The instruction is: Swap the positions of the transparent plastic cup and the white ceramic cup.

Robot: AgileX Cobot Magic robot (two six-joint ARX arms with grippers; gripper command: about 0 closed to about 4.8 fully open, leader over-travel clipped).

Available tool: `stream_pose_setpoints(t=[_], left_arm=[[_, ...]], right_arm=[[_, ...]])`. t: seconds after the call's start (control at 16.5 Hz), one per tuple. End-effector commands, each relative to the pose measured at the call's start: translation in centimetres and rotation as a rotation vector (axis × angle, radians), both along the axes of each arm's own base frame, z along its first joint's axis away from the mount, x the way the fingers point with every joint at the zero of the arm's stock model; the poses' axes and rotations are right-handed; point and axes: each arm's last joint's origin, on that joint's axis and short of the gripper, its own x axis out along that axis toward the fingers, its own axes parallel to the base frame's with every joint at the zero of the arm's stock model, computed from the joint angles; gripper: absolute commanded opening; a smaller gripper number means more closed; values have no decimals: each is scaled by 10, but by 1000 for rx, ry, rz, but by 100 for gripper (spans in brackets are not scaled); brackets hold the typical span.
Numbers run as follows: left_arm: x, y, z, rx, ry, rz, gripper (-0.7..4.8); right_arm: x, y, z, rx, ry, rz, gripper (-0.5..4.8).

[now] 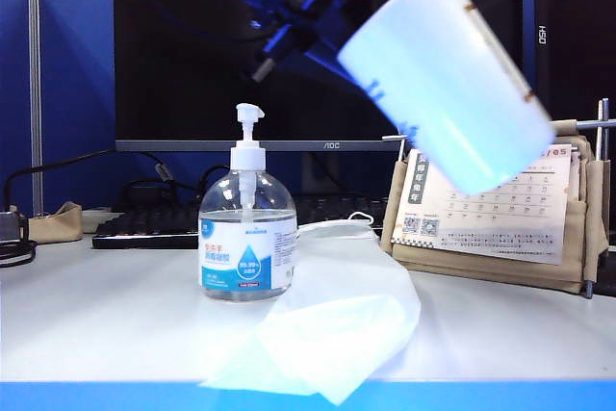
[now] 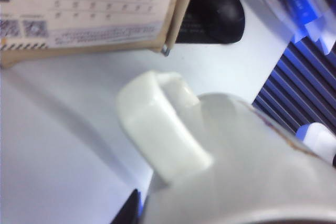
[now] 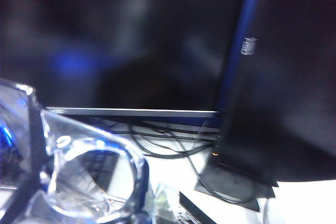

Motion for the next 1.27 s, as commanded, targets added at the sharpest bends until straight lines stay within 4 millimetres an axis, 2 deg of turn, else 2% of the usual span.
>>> stream_pose_setpoints(t=[0.06,0.36,0.61,0.85,1.09,1.27], left_arm=[[12,-13,2,-39,-25,-15,-6],[39,-40,-14,99,-5,-64,-6],[52,-52,-29,239,2,-98,-6],[57,-61,-28,250,-25,-111,-6],[53,-76,-56,365,9,-163,-6],[47,-83,-60,396,-23,-187,-5]], right_arm=[[-2,-5,7,21,-39,-22,-2],[-8,-9,10,31,-55,-33,-2],[-10,-14,12,34,-63,-43,-2],[-9,-15,11,35,-60,-34,-2],[-9,-15,11,38,-59,-34,-2],[-9,-15,10,36,-50,-34,-2]])
